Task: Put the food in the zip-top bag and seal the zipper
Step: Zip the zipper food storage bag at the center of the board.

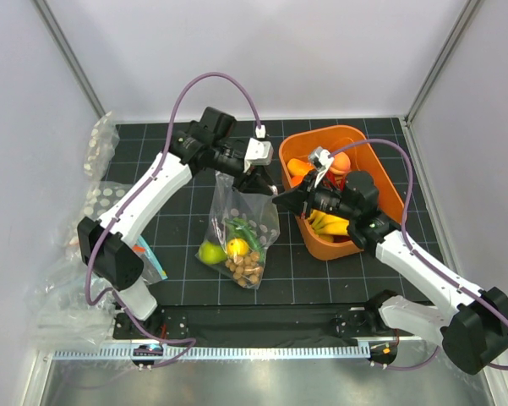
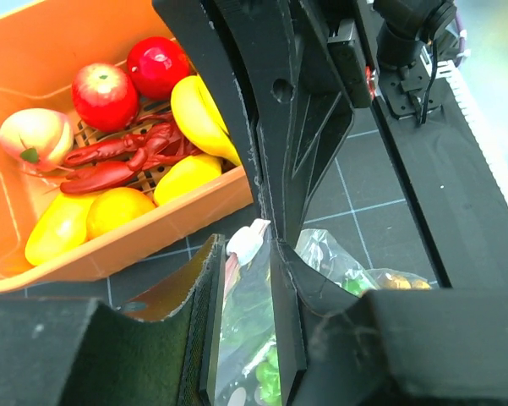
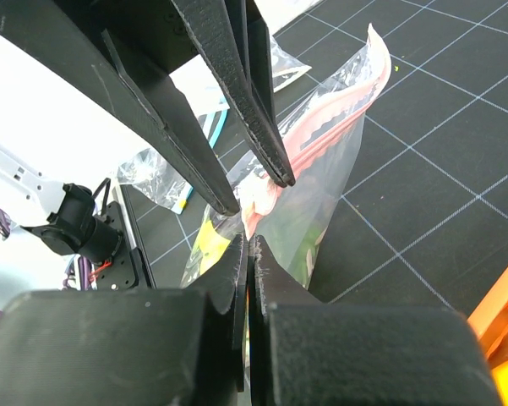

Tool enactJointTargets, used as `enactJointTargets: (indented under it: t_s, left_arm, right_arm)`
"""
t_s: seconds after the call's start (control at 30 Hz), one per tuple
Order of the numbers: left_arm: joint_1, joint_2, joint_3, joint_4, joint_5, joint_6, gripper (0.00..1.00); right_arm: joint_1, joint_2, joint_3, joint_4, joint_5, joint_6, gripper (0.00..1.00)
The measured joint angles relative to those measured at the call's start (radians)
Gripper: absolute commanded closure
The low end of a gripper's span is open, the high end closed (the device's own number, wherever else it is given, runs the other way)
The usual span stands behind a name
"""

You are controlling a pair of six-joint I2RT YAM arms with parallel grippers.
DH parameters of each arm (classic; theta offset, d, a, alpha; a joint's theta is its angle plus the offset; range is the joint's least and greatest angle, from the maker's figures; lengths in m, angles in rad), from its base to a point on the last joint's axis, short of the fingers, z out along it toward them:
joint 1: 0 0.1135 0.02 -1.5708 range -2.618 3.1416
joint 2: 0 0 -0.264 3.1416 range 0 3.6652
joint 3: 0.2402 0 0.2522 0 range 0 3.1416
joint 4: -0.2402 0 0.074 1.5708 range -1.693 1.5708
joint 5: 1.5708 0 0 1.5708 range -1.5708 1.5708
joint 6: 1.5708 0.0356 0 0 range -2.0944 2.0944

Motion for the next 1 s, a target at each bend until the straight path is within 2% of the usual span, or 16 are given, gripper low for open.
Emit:
enactJointTargets:
  t_s: [0.07, 0.13, 0.2, 0.23, 0.27, 0.33, 0.47, 0.53, 0.6, 0.7, 0.73, 0.83, 0.87, 0.93, 0.97, 1.0]
  left_arm:
    - [0.0, 0.0, 0.0, 0.003, 0.006, -0.005, 0.65]
    - [0.0, 0.0, 0.0, 0.008, 0.011, -0.016, 0.66]
    - [0.0, 0.0, 0.0, 0.012, 0.018, -0.024, 0.71]
    - [0.0, 0.0, 0.0, 0.015, 0.021, -0.028, 0.79]
    - [0.0, 0.0, 0.0, 0.017, 0.023, -0.032, 0.82]
    - [0.0, 0.0, 0.0, 0.02, 0.023, -0.039, 0.85]
    - [0.0, 0.006, 0.0, 0.021, 0.023, -0.046, 0.85]
    - [0.0, 0.013, 0.0, 0.021, 0.026, -0.047, 0.92]
    - [0.0, 0.019, 0.0, 0.021, 0.029, -0.049, 0.94]
    - [-0.001, 0.027, 0.0, 0.02, 0.03, -0.048, 0.6]
    - [-0.001, 0.029, 0.0, 0.018, 0.029, -0.044, 0.55]
    - [-0.002, 0.035, 0.0, 0.006, 0.024, -0.044, 0.53]
    - [-0.002, 0.037, 0.0, 0.002, 0.022, -0.043, 0.53]
    - [-0.002, 0.037, 0.0, -0.003, 0.018, -0.041, 0.62]
    - [-0.002, 0.037, 0.0, -0.006, 0.016, -0.042, 0.67]
    - [-0.002, 0.037, 0.0, -0.009, 0.015, -0.04, 0.76]
  right_arm:
    - [0.002, 0.0, 0.0, 0.0, 0.0, -0.002, 0.99]
    - [0.005, 0.0, 0.0, 0.0, 0.0, -0.002, 0.99]
    - [0.005, 0.0, 0.0, 0.0, 0.001, -0.004, 0.99]
    - [0.005, 0.0, 0.0, -0.001, 0.0, -0.005, 0.99]
    - [0.005, 0.0, 0.0, -0.002, 0.0, -0.005, 0.99]
    - [0.005, 0.0, 0.0, -0.005, 0.003, -0.005, 0.99]
    - [0.005, -0.002, 0.0, -0.012, 0.009, -0.006, 0.99]
    - [0.005, -0.002, 0.0, -0.016, 0.009, -0.006, 0.99]
    - [0.005, -0.002, 0.0, -0.021, 0.01, -0.006, 0.99]
    - [0.005, -0.002, 0.0, -0.026, 0.01, -0.005, 0.99]
    - [0.006, -0.002, 0.0, -0.026, 0.009, -0.005, 0.99]
    - [0.006, -0.002, 0.0, -0.02, 0.009, -0.005, 0.99]
    - [0.006, -0.002, 0.0, -0.02, 0.009, -0.005, 0.99]
    - [0.006, -0.002, 0.0, -0.02, 0.008, -0.005, 0.99]
    - [0.006, -0.002, 0.0, -0.02, 0.008, -0.005, 0.99]
    - [0.006, -0.002, 0.0, -0.02, 0.008, -0.005, 0.99]
